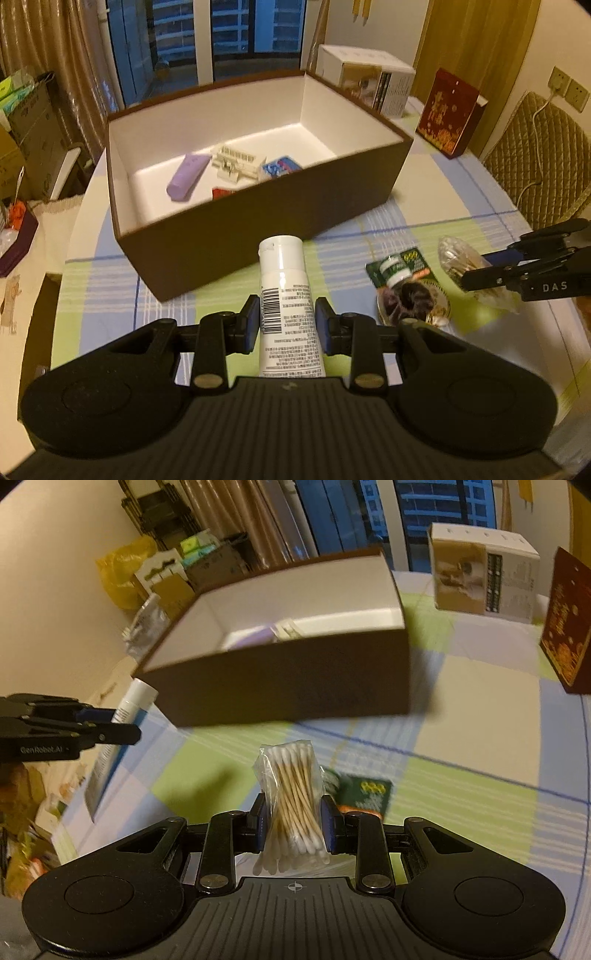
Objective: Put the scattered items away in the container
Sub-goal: 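Lift the white tube and cotton swab bag toward the box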
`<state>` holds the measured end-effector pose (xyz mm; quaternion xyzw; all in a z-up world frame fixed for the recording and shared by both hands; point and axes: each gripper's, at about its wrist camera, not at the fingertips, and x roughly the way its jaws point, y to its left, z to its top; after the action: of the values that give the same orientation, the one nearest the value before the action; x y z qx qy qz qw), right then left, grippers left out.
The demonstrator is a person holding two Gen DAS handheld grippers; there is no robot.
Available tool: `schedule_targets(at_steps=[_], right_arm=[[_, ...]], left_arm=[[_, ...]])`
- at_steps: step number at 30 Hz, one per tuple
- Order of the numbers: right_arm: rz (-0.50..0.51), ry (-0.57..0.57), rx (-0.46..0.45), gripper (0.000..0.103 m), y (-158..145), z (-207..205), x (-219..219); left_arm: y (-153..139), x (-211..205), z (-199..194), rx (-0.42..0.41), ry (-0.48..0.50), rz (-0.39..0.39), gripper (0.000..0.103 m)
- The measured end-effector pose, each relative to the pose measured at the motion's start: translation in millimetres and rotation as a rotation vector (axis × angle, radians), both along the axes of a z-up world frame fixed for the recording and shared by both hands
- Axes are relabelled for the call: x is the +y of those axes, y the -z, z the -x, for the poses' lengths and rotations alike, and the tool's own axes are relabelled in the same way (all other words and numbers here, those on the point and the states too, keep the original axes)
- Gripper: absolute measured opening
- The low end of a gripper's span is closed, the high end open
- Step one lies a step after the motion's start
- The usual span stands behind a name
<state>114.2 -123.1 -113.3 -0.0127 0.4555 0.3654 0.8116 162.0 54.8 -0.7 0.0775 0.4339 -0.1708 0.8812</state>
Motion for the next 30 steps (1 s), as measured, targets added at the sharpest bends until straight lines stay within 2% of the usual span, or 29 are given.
schedule_targets(at_steps=[9,18,24,30], right_arm=[[-0.041,-0.007,-0.071,0.031,-33.8,-36.8,33.8],[-0.054,0.012,-0.165,0.031,-64.5,-83.2,67.0],[-0.015,0.028,-0.183,0.031,-63.4,-114.7,84.7],[0.023,0.036,-0.177,0.031,-53.8,-135.7,93.3]], left_arm=[[-31.8,10.0,-29.7,-0.057,0.045,0.045,0.026],[-70.1,17.4,-80.3,-0.156,0.076,0.035,0.026],[-79.4,13.6,-122.2,-0.189,0.090,0.027,0.026],[-68.3,12.6,-152.7,-0.168,0.079,0.013,0.026]])
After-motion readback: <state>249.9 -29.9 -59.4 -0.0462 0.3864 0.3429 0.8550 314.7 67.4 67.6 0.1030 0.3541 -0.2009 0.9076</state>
